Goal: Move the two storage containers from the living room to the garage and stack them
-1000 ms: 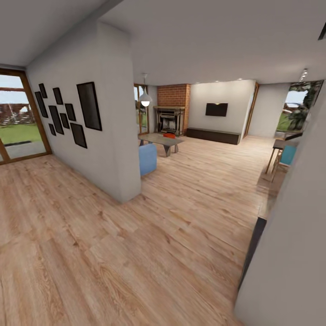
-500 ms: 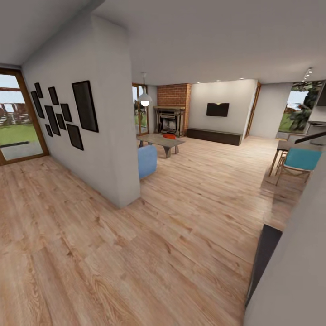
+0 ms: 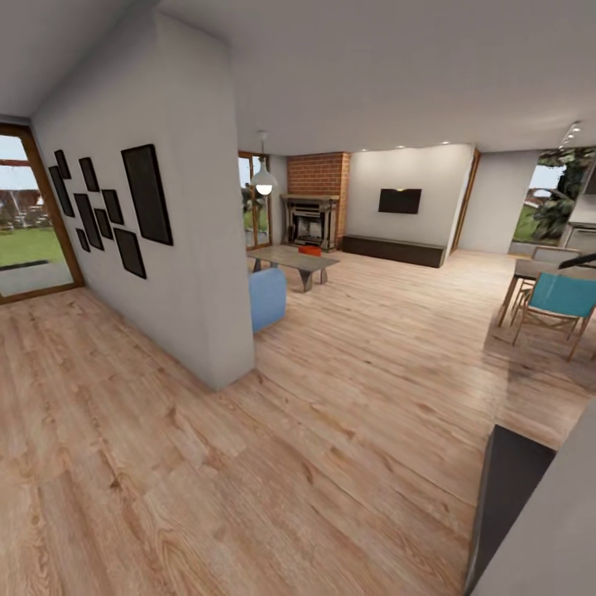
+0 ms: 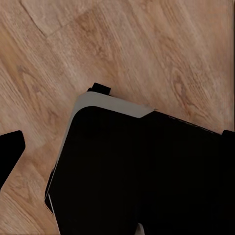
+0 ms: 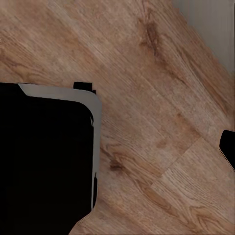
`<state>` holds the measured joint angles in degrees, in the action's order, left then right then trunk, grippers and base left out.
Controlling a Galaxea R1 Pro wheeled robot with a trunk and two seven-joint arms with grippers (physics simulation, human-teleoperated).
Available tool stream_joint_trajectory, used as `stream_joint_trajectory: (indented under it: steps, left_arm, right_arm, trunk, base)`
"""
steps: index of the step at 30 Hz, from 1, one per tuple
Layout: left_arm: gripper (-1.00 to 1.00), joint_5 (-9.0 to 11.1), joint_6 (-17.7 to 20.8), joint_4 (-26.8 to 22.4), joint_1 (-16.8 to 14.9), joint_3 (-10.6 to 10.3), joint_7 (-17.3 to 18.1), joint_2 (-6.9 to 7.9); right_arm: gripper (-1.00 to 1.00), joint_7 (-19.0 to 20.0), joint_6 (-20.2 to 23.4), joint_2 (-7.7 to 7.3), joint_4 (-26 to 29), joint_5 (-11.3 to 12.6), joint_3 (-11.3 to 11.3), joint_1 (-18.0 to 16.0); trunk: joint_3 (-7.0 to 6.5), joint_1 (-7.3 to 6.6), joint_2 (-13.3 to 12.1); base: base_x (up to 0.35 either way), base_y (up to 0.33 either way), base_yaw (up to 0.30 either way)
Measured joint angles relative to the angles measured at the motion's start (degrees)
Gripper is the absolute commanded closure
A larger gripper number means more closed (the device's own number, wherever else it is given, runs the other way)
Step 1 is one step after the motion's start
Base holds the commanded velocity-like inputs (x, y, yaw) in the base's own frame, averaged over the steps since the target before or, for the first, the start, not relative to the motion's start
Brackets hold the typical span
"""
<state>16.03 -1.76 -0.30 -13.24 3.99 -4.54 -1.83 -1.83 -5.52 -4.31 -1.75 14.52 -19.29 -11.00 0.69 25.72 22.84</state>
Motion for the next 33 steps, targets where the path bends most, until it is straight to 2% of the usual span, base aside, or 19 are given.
stream_joint_trajectory:
  steps: [33]
  left_arm:
    - [-1.00, 0.06, -0.07, 0.00, 0.02, -0.02, 0.00, 0.00]
  right_arm:
    - [-1.00, 0.08, -0.56, 0.06, 0.00, 0.00, 0.00, 0.00]
  trunk:
    - [0.00, 0.00, 0.00]
  base:
    - [0.324, 0.000, 0.000]
